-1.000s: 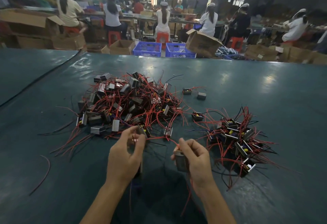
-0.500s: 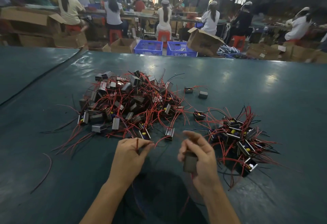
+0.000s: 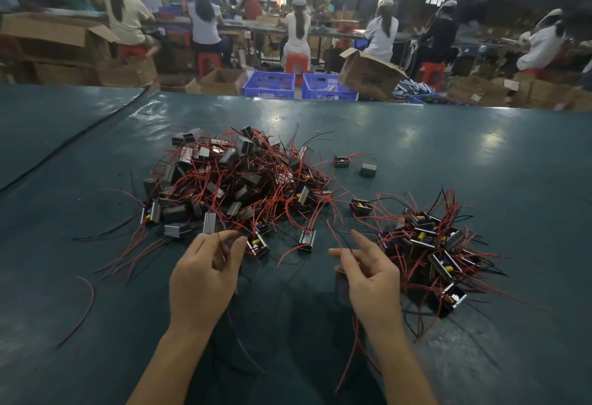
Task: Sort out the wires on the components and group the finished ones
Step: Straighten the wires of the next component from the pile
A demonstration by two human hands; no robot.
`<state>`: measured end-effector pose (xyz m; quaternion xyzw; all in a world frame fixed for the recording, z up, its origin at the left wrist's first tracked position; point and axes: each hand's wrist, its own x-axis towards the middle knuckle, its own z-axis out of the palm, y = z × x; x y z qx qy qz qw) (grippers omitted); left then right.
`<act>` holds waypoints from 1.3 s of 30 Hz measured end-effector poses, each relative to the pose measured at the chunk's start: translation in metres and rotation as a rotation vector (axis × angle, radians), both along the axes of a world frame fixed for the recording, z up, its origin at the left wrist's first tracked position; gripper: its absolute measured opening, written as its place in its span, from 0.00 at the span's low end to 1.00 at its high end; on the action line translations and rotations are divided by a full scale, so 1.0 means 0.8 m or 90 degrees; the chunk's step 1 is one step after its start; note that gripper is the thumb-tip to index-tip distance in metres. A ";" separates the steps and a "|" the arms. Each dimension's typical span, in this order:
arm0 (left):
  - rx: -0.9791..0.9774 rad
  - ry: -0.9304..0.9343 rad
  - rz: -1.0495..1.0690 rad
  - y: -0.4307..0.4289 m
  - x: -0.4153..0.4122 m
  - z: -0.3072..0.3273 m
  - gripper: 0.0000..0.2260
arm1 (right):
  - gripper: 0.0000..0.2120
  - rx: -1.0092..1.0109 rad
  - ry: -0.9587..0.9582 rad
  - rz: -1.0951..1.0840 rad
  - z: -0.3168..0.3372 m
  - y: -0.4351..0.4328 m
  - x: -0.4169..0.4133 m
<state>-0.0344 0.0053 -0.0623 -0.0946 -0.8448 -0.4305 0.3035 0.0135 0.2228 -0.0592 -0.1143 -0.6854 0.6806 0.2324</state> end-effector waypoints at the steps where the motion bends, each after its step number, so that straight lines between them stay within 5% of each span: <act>1: 0.015 -0.001 -0.020 -0.002 0.000 0.000 0.17 | 0.14 0.002 -0.013 0.004 -0.002 -0.001 0.000; 10: 0.122 0.102 -0.229 0.020 0.024 0.010 0.21 | 0.05 -0.038 -0.019 -0.025 -0.005 0.000 -0.001; 20: 0.408 -0.303 -0.376 0.073 0.038 0.004 0.16 | 0.08 0.104 -0.058 -0.018 -0.018 -0.004 -0.003; 29: 0.454 -0.322 -0.368 0.077 0.041 0.008 0.14 | 0.17 0.317 0.038 -0.054 -0.020 -0.011 -0.004; 39: 0.485 -0.297 -0.333 0.070 0.039 0.010 0.13 | 0.08 0.079 0.060 0.011 -0.006 -0.021 0.006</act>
